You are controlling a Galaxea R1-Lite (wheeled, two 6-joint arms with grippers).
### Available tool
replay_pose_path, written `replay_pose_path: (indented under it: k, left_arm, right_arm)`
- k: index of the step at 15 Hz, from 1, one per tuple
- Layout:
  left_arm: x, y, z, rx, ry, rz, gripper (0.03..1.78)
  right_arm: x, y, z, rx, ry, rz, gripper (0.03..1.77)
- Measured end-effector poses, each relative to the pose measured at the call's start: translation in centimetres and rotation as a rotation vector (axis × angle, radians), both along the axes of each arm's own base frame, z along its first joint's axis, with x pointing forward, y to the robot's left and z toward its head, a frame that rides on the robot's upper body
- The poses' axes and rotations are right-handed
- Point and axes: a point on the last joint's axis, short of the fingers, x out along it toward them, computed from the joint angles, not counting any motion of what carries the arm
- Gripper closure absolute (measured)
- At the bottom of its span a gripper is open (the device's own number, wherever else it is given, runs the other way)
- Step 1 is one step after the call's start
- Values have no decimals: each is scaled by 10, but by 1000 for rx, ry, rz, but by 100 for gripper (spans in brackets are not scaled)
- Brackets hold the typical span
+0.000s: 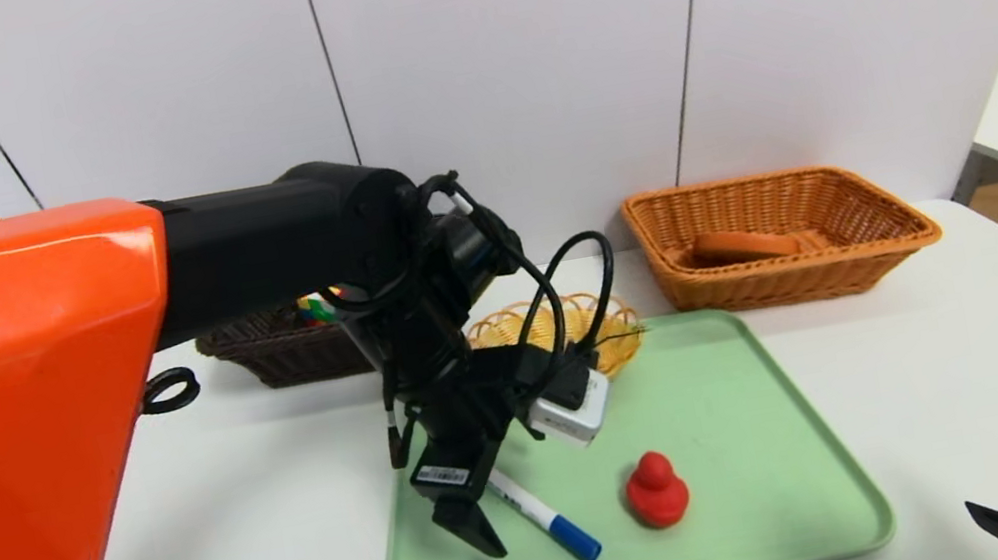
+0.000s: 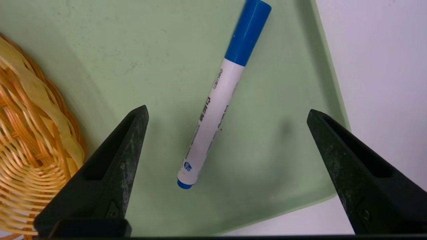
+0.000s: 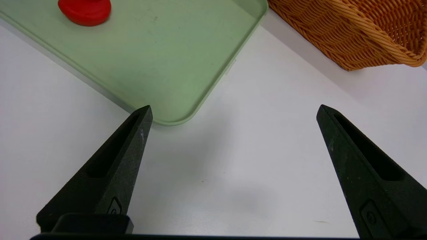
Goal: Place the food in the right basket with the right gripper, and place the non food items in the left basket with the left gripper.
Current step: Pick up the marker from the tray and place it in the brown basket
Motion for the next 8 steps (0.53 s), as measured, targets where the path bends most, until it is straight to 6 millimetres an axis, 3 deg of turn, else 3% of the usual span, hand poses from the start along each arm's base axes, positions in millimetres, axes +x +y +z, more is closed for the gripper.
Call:
replay_pose_path:
  k: [8]
  left_arm:
    - [8,-12,-24,15,25,-12,12]
  right_arm:
    - [1,0,0,-1,2,-2,10]
